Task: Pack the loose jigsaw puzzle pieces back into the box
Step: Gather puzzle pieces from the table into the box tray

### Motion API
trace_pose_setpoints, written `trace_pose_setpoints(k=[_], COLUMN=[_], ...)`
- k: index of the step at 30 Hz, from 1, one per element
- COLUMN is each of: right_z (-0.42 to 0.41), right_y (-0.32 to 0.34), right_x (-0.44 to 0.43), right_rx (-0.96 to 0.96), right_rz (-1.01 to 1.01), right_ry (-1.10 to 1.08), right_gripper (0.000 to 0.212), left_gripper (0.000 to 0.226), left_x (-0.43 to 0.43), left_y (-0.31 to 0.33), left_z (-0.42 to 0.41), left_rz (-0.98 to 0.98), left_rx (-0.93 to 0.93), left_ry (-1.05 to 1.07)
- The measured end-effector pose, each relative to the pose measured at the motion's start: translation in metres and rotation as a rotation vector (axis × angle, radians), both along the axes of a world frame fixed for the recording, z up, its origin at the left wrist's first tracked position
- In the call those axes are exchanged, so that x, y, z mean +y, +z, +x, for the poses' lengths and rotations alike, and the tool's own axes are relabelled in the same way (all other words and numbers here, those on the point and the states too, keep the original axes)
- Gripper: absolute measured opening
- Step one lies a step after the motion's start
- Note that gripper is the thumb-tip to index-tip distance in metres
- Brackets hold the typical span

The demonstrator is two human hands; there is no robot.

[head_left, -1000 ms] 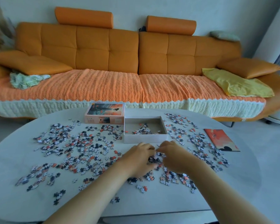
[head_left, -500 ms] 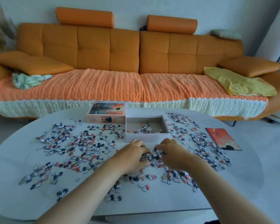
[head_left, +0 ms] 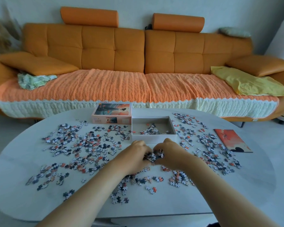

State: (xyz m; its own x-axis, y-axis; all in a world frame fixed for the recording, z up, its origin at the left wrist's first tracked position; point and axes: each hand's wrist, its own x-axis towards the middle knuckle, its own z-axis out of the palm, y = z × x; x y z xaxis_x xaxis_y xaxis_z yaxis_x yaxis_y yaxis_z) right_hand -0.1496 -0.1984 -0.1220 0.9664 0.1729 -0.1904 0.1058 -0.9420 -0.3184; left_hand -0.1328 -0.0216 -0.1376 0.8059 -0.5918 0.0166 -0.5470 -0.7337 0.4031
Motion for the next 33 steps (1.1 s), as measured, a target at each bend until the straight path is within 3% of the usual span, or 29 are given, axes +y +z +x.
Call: trace_pose_setpoints(k=[7,11,21,24,29,33], right_z=[0.015,0.024,0.066,0.079,0.089,0.089], right_y=[0.001,0.008,0.033,0.020,0.000,0.004], right_x=[0.007,0.009,0.006,0.010,0.009,0.004], right_rx=[-0.021,-0.002,-0.375,-0.447,-0.263,-0.374], right_rz=[0.067,0.086,0.323,0.310,0.304,0.328], right_ry=[-0.049,-0.018,-0.171,-0.185,-0.171,-0.182], right_gripper=[0.021,0.018,0.005,0.008,0.028,0.016], left_gripper=[0.027,0.017,0.006,0.007,0.019,0.024], left_x=[0.001,0.002,0.000,-0.004,-0.008,0.000], left_y=[-0.002,0.001,0.025,0.014,0.008,0.003], left_z=[0.011,0.019,0.064,0.075,0.081,0.079], left_rz=[-0.090,-0.169,-0.559,-0.484,-0.324,-0.119], left_rx=[0.040,0.107,-0.001,-0.082,-0.251,-0.347], left_ry=[0.094,0.159,0.351,0.363,0.238,0.178])
